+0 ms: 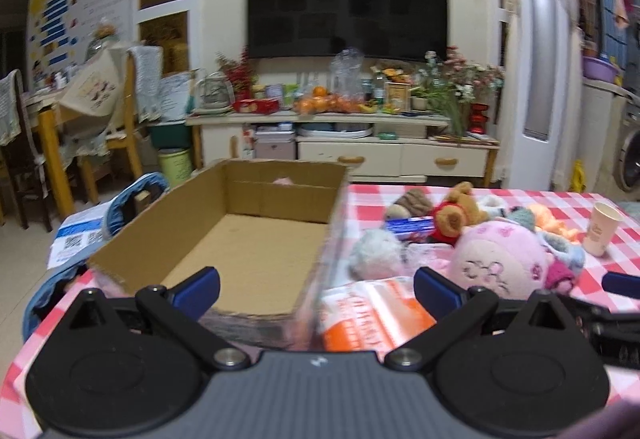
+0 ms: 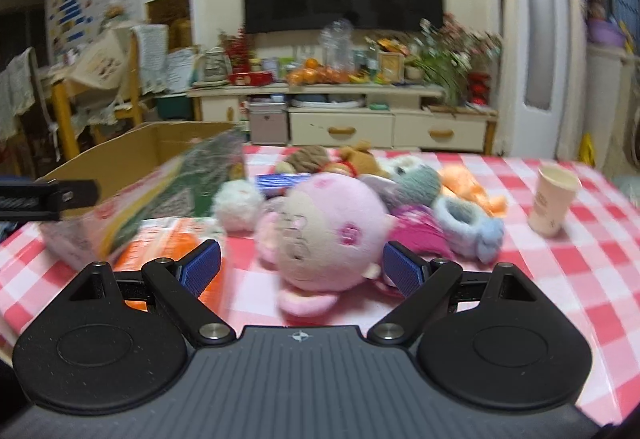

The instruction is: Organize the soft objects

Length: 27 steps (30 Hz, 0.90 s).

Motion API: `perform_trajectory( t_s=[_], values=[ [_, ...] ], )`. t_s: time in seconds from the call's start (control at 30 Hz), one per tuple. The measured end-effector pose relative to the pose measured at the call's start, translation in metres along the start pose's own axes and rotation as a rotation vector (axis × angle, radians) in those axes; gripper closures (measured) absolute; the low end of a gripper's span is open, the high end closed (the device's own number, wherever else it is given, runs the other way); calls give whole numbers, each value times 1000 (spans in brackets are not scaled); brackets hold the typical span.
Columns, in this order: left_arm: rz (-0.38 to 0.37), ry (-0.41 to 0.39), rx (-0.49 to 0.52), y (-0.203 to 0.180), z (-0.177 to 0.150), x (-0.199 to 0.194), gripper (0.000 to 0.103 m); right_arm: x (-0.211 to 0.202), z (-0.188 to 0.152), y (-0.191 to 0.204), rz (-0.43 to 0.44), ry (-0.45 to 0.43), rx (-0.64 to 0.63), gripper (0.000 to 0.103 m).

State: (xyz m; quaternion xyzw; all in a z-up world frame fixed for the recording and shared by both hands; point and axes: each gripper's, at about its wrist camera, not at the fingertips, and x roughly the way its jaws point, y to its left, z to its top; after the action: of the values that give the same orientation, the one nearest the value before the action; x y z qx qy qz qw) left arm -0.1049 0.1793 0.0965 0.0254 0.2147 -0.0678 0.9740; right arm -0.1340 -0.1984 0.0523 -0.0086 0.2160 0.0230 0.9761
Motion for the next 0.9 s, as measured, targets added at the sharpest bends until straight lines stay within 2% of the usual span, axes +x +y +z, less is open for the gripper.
perform_trajectory(
  t_s=[0.27, 0.4, 0.53, 0.67, 0.77, 0.9],
  values=[
    [-94, -16, 90, -44, -8, 3, 1, 13, -11, -69, -77, 22, 158, 0],
    [-148, -3, 125, -72, -14, 8, 1, 24, -21, -99, -136, 46, 215, 0],
    [-175, 24, 169, -102, -25, 17, 1, 33, -24, -121, -144, 59, 285, 0],
    [-157, 29, 218, -135, -38, 26, 1, 41, -21, -132, -144, 56, 320, 0],
    [-106, 33, 253, -153, -45, 37, 1, 49, -19, -139, -156, 69, 351, 0],
    [-49, 21, 267, -170, -45, 48, 1, 57, -20, -144, -83, 85, 424, 0]
  ],
)
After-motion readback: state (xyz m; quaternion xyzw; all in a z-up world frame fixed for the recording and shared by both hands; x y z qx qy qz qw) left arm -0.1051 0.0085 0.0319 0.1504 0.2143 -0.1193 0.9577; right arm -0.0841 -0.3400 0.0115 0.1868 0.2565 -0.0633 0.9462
